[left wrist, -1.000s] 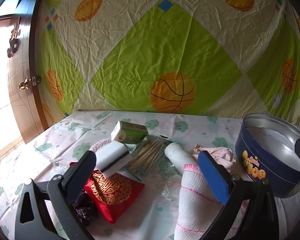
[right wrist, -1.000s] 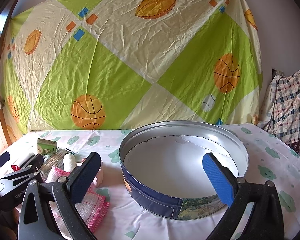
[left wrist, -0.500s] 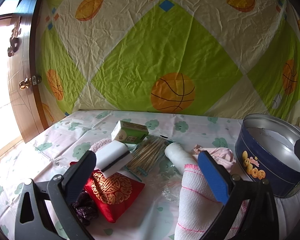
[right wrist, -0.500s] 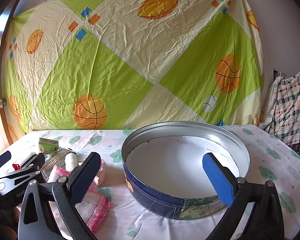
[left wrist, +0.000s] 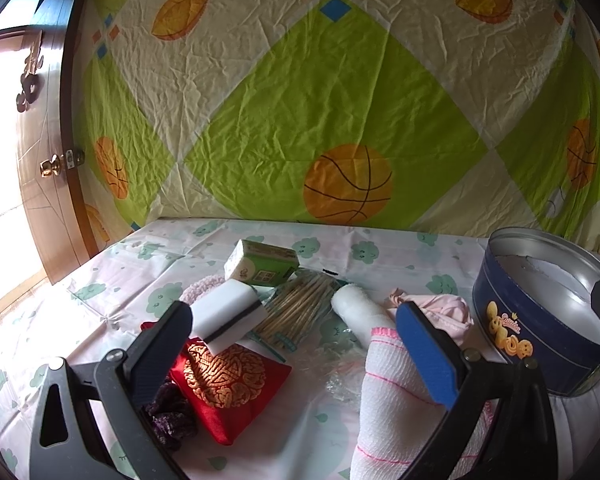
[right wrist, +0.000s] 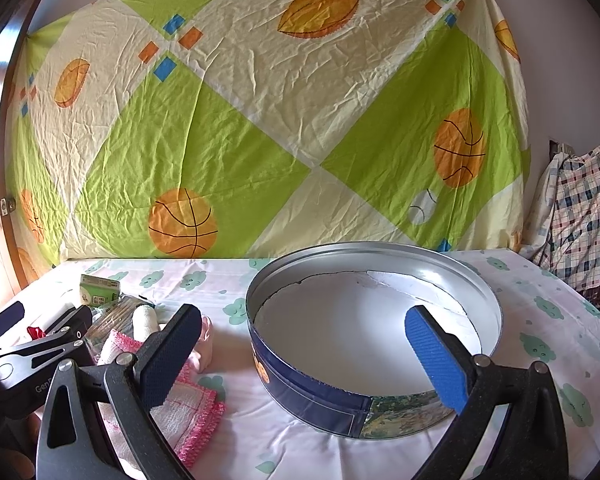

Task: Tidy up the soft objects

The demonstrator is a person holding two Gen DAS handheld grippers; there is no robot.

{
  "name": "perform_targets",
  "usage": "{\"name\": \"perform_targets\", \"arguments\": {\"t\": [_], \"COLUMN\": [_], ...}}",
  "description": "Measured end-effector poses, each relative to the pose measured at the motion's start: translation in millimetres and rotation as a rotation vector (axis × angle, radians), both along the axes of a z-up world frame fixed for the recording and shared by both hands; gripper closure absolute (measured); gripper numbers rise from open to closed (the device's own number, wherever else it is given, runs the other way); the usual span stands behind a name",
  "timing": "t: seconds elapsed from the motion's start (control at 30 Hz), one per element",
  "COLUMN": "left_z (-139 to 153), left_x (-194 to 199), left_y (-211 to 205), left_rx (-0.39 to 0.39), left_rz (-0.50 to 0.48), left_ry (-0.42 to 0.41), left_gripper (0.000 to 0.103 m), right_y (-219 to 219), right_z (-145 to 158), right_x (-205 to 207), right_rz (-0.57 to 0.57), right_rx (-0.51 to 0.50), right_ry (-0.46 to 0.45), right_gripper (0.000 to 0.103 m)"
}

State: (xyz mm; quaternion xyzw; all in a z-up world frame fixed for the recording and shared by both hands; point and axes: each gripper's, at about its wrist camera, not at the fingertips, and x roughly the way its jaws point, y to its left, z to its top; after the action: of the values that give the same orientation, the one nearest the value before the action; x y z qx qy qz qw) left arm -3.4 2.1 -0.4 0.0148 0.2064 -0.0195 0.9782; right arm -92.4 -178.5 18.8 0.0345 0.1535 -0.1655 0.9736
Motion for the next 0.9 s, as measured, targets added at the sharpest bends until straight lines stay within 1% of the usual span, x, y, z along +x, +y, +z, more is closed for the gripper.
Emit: {"name": "perform_targets", "arguments": {"t": [0.3, 0.43, 0.63, 0.83, 0.9], "left_z": [-0.6, -2.3, -5.0, -7.2, -7.8], "left_x": [0.3, 0.8, 3.3, -4.4, -8.5], "left_y": [1.6, 6.4, 14.6, 22.0, 29.1], "left_rx": [-0.002, -0.014, -0.041, -0.026, -0.008], "left_rz": [0.0, 0.006, 0.022, 0.032, 0.024], "left_ry": [0.001, 0.007, 0.043, 0.077, 0.093], "left_gripper": [0.0, 0.0, 0.0, 0.0, 0.0], "right_y": [0.1, 2.5, 13.9, 22.9, 26.4], "right_z": [0.5, 0.5, 0.0, -2.9, -3.9], "right_x": [0.5, 0.8, 1.0, 2.5, 3.1], "right_rz": [0.009, 0.041, 0.094, 0.147, 0.165], "right_rx": [0.001, 0.007, -0.023, -0.054, -0.067], "right_ry": [0.0, 0.002, -0.002, 0.006, 0.009], "right_gripper": [0.001, 0.001, 0.001, 0.001, 0.001]}}
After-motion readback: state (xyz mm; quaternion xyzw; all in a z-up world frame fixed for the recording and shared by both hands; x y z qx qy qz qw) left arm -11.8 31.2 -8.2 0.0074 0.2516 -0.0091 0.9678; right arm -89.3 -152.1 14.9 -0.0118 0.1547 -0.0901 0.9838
